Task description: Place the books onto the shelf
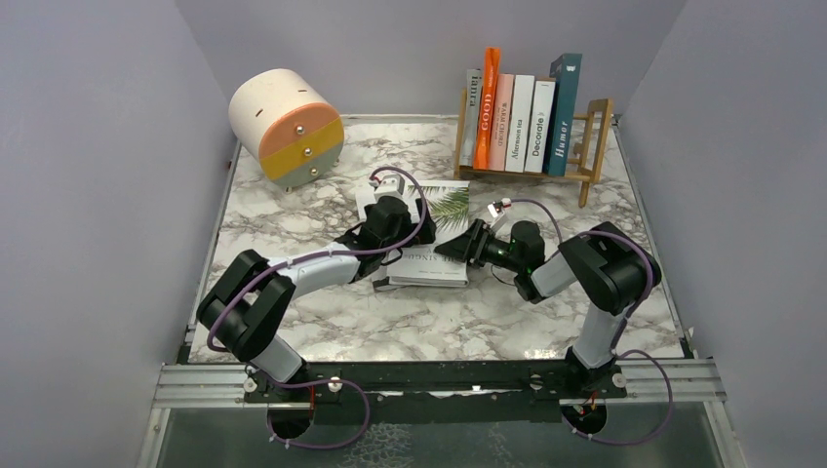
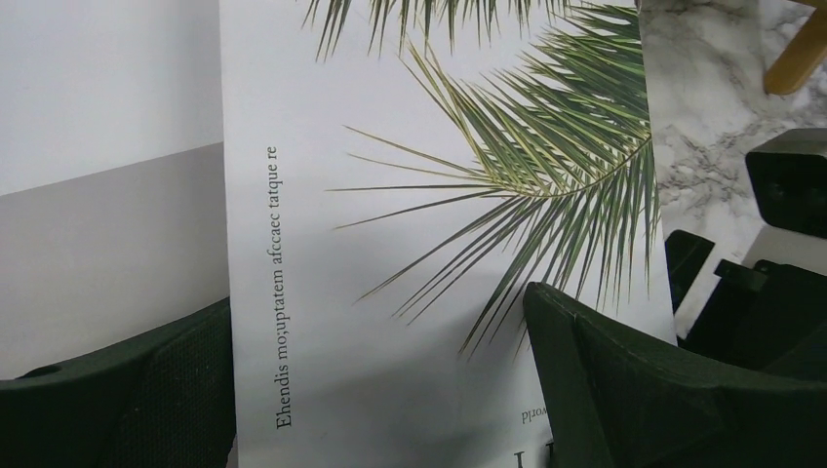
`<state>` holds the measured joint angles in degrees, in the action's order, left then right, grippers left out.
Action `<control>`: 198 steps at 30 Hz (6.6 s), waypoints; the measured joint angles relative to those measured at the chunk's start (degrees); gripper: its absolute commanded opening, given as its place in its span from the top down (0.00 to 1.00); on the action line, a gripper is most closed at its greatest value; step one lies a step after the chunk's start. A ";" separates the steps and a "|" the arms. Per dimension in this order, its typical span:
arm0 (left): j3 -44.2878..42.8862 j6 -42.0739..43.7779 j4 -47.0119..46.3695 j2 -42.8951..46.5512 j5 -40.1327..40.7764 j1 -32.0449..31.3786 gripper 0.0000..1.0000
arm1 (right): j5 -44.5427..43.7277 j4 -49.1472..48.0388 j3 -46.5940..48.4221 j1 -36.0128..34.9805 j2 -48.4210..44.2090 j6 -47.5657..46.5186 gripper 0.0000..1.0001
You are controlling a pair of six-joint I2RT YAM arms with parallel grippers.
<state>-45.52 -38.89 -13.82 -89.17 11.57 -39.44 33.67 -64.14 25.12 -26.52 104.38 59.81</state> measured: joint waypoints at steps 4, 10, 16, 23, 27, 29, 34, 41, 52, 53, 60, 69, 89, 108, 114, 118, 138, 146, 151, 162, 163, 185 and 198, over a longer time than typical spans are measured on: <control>0.07 -0.68 -1.79 0.00 -1.79 -0.98 0.01 | 0.57 -1.01 0.00 0.00 -0.04 0.15 0.44; 0.57 -1.11 -4.13 0.00 -2.27 -1.57 0.01 | 0.63 -0.35 0.02 0.02 -0.81 0.07 0.56; 2.47 -1.60 -5.86 1.44 -2.19 -1.57 0.01 | 1.79 -0.09 0.02 0.11 -1.57 0.22 0.72; 3.82 -1.49 -4.20 5.25 -0.57 -2.05 0.01 | 3.39 -0.26 0.26 -0.24 -2.62 -0.22 0.89; 3.80 -0.85 -0.15 8.68 3.19 -2.58 0.01 | 3.54 0.55 0.26 -0.66 -4.35 -1.20 0.93; 3.96 -0.61 2.29 11.98 6.47 -2.73 0.01 | 3.54 1.29 0.26 -0.81 -5.90 -2.05 0.96; 6.75 -0.31 5.31 27.26 16.28 -2.80 0.01 | 3.48 4.81 0.70 -0.81 -10.51 -4.79 0.99; 8.41 1.95 8.13 42.84 27.28 -2.62 0.01 | 0.83 18.18 6.14 -0.81 -18.56 -11.69 0.99; 8.41 4.55 11.67 36.17 26.64 -2.62 0.01 | -23.71 48.24 34.97 -0.85 -32.06 -33.29 0.99; 8.41 4.57 11.69 35.47 25.97 -2.62 0.01 | -27.39 50.38 37.81 -0.85 -32.50 -35.63 0.99; 8.24 4.76 10.14 30.84 22.05 -2.62 0.02 | -49.13 57.55 50.29 1.68 -32.92 -51.45 0.99; 6.34 4.70 8.26 25.62 18.32 -2.62 0.02 | -56.43 62.97 60.24 14.80 -29.07 -60.94 0.99; -1.18 5.01 8.39 17.57 14.97 -2.62 0.02 | -41.66 69.61 59.49 28.50 -18.34 -60.57 0.99; -2.05 5.29 8.37 14.10 14.73 -2.62 0.02 | -38.40 66.73 48.59 28.63 -13.66 -58.10 0.99; -2.05 5.40 8.37 14.01 14.67 -2.54 0.02 | -38.45 65.77 48.59 28.79 -11.30 -57.90 0.99; -2.05 5.42 8.37 13.99 14.60 -2.40 0.02 | -38.47 65.75 48.57 28.85 -9.73 -57.88 0.99; -2.05 5.40 8.35 13.66 14.56 -2.03 0.02 | -38.56 63.67 48.76 28.89 -5.20 -57.31 0.99; -2.05 5.42 8.35 13.64 14.49 -1.73 0.02 | -38.53 62.38 49.59 29.16 -3.19 -56.98 0.93; -2.05 5.42 8.35 13.62 14.36 -1.49 0.02 | -38.53 62.40 49.72 29.18 -2.99 -56.54 0.73; -2.05 5.42 8.33 13.62 14.29 -1.11 0.02 | -38.18 62.49 49.72 29.27 -3.13 -54.10 0.43; -2.05 5.42 8.33 13.62 14.25 -1.11 0.02 | -38.18 62.53 49.72 29.27 -3.21 -54.03 0.42; -1.25 5.40 8.37 14.53 13.35 -0.90 0.02 | -34.62 63.93 50.18 29.22 -10.05 -50.69 0.34; -0.81 5.40 8.33 15.89 13.35 -0.35 0.02 | -25.73 64.13 50.99 29.75 -9.55 -47.08 0.34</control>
<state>-46.33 -33.50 -5.50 -73.28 24.93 -39.79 7.94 -0.01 76.12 3.22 94.83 12.73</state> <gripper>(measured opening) 0.983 0.661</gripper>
